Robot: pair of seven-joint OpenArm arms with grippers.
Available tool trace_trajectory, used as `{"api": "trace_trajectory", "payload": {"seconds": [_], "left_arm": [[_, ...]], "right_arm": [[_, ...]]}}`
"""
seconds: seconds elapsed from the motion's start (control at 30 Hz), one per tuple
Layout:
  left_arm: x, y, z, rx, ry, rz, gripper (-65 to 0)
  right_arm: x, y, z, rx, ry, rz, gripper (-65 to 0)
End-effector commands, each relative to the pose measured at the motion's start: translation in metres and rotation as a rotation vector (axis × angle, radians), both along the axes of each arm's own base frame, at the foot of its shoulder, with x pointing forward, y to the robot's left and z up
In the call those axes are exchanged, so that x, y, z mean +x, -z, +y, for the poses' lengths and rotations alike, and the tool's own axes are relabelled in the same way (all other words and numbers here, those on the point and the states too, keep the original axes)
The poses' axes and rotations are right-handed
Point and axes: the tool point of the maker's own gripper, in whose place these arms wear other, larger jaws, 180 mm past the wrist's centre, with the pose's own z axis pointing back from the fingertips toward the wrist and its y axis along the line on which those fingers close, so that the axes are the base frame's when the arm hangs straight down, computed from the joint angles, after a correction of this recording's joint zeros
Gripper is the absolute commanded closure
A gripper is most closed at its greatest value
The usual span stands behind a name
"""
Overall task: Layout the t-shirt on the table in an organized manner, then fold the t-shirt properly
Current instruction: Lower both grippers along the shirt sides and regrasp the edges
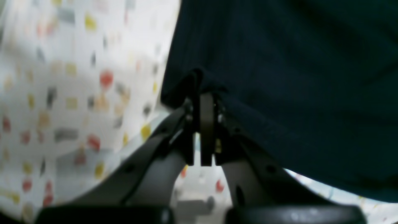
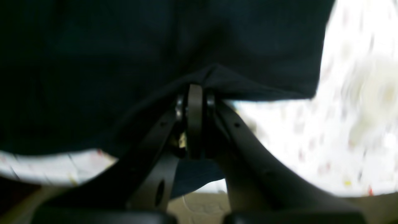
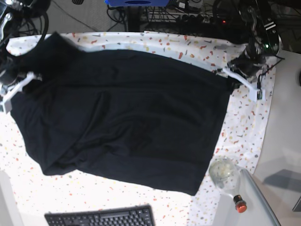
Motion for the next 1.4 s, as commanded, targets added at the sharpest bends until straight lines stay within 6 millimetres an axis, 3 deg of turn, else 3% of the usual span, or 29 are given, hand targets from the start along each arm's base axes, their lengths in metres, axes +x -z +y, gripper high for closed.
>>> {"api": "trace_trajectory", "payload": {"seconds": [0.0,0.23,0.4,0.63,0.8,0.97,1.17,1.37], "left_arm": [[0.012,-0.012,0.004,0.01,-0.008,-0.039,0.0],[0.055,-0.028,0.004,-0.014,-0.015,-0.086,0.0],[0.073,-0.012,0.001,-0.062,-0.027,-0.063,0.0],[0.09,-0.001,0.002,-0.11,-0.055,-0.046,0.0],[0.107,0.0,0.004,-0.046,-0.047,-0.078,0.0],[0.116,0.017,-0.01,0.009,0.007,-0.02,0.0],[0.131,0.017,-0.012,0.004,0.004,-0.057,0.0],[0.135,0.027,-0.013,-0.017,0.0,-0.027,0.0]], "right_arm": [[0.011,-0.01,-0.01,-0.025,0.01,-0.031,0.0],[0.061,-0.011,-0.021,-0.001,-0.007,-0.048,0.0],[0.092,-0.005,-0.036,0.031,-0.001,-0.023,0.0],[0.13,0.008,-0.033,0.052,-0.041,-0.057,0.0],[0.142,0.021,-0.033,0.08,-0.039,-0.038,0.0],[0.158,0.022,-0.02,0.076,-0.079,-0.072,0.0],[0.166,0.032,-0.012,0.104,-0.086,-0.034,0.0],[0.173,0.031,-0.013,0.11,-0.071,-0.072,0.0]]}}
